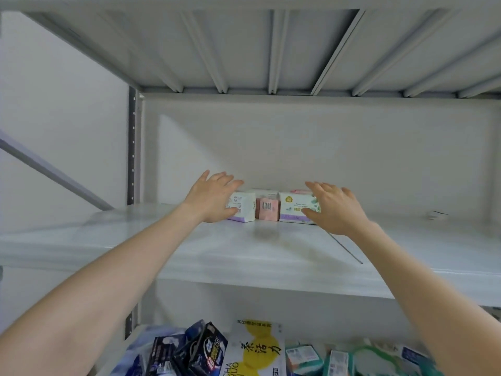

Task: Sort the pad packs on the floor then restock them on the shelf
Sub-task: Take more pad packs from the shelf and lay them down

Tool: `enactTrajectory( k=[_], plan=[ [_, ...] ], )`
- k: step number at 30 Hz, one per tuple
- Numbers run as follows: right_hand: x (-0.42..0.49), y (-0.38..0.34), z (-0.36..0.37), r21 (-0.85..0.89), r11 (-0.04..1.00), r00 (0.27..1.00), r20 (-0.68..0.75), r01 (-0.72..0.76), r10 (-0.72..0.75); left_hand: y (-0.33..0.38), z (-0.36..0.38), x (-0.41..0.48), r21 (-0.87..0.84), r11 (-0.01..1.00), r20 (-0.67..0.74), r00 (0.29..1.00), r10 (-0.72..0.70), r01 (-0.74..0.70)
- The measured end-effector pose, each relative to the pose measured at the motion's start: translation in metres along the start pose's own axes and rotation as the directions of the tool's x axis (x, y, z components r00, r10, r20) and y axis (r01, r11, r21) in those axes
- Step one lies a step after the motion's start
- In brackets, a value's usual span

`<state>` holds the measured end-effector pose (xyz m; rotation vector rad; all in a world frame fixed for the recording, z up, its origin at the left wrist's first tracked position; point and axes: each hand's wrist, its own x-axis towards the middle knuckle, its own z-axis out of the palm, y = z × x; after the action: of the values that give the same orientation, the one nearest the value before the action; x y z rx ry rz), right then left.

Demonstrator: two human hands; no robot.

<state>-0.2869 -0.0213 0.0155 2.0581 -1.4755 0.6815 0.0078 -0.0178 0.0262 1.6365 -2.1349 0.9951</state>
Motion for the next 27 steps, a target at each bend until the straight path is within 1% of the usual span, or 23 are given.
enactTrajectory(
  k=[4,9,14,16,18,22,24,27],
  plan=[
    [0.034,0.015,0.018,-0.03,1.0,0.999,0.033,0.001,0.0,-0.014,0.022,0.043,-0.028,0.999,0.026,0.999,0.048,-0.047],
    [0.077,0.026,0.044,-0.015,0.999,0.992,0.119,-0.039,0.04,-0.032,0.056,0.091,-0.048,0.991,0.117,0.985,0.127,-0.123],
    [0.105,0.037,0.075,-0.052,0.995,0.98,0.171,-0.09,0.098,-0.052,0.092,0.119,-0.098,0.987,0.186,0.972,0.141,-0.124],
    [0.11,0.042,0.086,-0.075,0.99,0.973,0.192,-0.119,0.131,-0.059,0.105,0.124,-0.144,0.985,0.215,0.969,0.125,-0.095],
    [0.113,0.047,0.093,-0.069,0.985,0.959,0.225,-0.161,0.173,-0.066,0.116,0.129,-0.237,0.971,0.257,0.961,0.102,-0.04],
    [0.117,0.057,0.103,-0.03,0.966,0.916,0.31,-0.256,0.253,-0.076,0.13,0.137,-0.441,0.891,0.384,0.92,0.078,0.109],
    [0.118,0.06,0.105,-0.011,0.964,0.909,0.33,-0.266,0.255,-0.077,0.134,0.141,-0.492,0.857,0.412,0.909,0.072,0.155],
    [0.119,0.062,0.104,0.029,0.963,0.915,0.322,-0.268,0.244,-0.077,0.134,0.146,-0.512,0.842,0.411,0.909,0.066,0.17]
  ],
)
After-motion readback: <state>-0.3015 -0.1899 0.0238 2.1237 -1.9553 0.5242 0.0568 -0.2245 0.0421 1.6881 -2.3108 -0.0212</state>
